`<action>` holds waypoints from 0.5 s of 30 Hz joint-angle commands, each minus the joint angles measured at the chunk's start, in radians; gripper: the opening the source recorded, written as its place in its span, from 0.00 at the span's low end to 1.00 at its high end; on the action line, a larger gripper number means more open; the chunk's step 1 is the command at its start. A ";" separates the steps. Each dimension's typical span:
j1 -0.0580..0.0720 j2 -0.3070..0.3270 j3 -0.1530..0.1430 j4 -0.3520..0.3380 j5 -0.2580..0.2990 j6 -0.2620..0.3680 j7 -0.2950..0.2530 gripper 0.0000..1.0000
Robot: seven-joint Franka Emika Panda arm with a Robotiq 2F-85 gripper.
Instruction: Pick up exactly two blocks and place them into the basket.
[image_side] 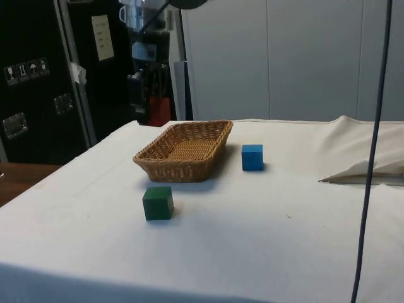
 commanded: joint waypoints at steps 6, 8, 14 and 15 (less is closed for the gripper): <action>-0.012 0.039 -0.016 0.023 0.018 0.030 -0.036 0.02; -0.016 0.054 -0.023 0.023 0.020 0.048 -0.045 0.02; -0.021 0.094 -0.041 0.013 0.026 0.107 -0.062 0.02; -0.023 0.101 -0.044 0.010 0.028 0.117 -0.066 0.02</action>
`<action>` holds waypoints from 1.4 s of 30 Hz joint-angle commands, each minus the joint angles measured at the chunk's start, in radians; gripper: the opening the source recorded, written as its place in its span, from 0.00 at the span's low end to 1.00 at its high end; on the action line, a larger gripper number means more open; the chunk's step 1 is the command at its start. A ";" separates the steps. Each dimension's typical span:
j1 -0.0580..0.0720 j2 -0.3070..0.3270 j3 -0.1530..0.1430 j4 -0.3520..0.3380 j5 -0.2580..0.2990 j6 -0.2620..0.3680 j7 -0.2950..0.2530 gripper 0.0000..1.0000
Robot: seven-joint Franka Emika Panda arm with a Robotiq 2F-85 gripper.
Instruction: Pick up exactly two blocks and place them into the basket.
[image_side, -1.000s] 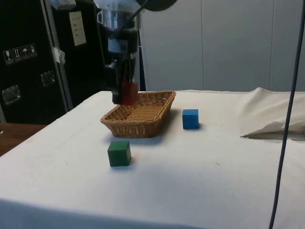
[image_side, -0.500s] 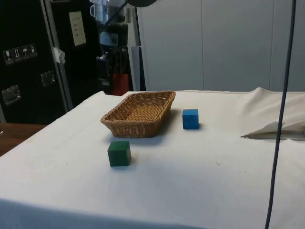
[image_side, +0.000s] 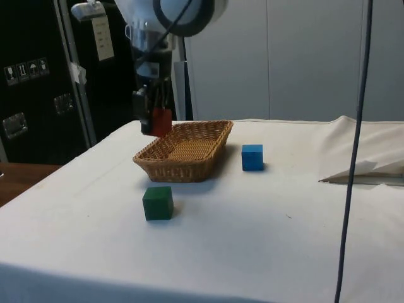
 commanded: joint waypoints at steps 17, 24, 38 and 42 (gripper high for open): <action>-0.044 0.111 -0.042 -0.013 0.163 0.110 -0.200 0.02; -0.057 0.155 -0.052 -0.002 0.253 0.121 -0.290 0.02; -0.060 0.201 -0.077 0.022 0.376 0.105 -0.427 0.18; -0.058 0.199 -0.080 0.018 0.398 0.105 -0.452 0.47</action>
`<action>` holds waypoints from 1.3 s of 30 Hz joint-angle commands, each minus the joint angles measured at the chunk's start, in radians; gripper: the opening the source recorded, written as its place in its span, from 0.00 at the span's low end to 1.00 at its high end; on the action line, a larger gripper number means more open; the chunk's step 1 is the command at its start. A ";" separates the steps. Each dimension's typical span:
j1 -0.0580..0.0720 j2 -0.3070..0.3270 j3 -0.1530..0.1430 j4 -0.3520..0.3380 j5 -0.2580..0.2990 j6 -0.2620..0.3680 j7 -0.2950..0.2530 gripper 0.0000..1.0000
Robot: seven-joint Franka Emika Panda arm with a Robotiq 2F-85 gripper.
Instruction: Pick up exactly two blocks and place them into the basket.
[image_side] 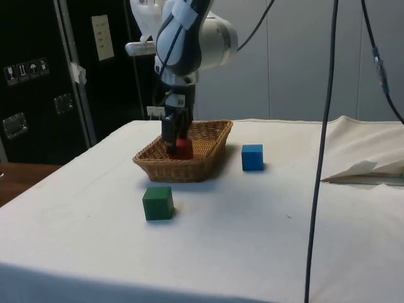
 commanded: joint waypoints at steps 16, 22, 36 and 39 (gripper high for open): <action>0.006 -0.020 0.002 -0.005 0.040 -0.002 -0.041 1.00; 0.050 -0.085 -0.009 -0.028 -0.013 -0.018 0.030 1.00; 0.080 -0.180 0.027 -0.027 -0.160 -0.067 0.200 1.00; 0.083 -0.203 0.045 -0.022 -0.198 -0.083 0.246 1.00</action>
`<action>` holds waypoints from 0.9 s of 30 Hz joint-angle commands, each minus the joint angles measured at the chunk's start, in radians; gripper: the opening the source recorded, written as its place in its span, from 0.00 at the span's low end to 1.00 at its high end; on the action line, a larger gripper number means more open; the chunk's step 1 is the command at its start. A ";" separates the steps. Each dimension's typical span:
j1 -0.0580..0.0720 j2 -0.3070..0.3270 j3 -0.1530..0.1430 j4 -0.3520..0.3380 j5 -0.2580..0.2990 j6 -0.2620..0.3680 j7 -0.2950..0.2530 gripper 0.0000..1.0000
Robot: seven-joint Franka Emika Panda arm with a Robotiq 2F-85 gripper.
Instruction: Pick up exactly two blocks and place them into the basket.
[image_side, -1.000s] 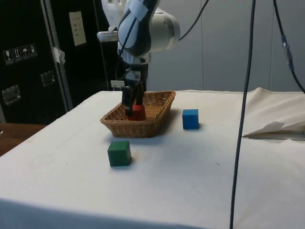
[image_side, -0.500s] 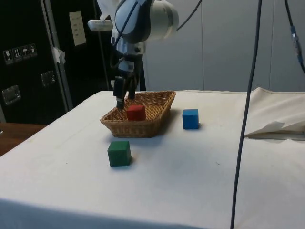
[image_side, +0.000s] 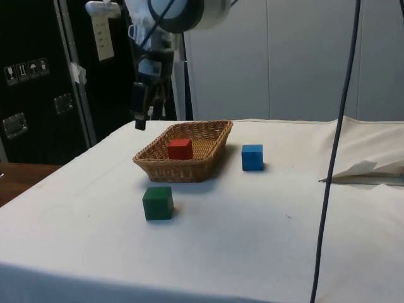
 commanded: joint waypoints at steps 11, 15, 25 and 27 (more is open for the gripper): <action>0.019 -0.034 0.043 0.028 -0.079 -0.074 0.109 1.00; 0.020 -0.039 0.059 0.035 -0.085 -0.093 0.122 1.00; 0.023 -0.049 0.106 0.044 -0.094 -0.152 0.135 1.00; 0.025 -0.049 0.111 0.042 -0.100 -0.158 0.136 1.00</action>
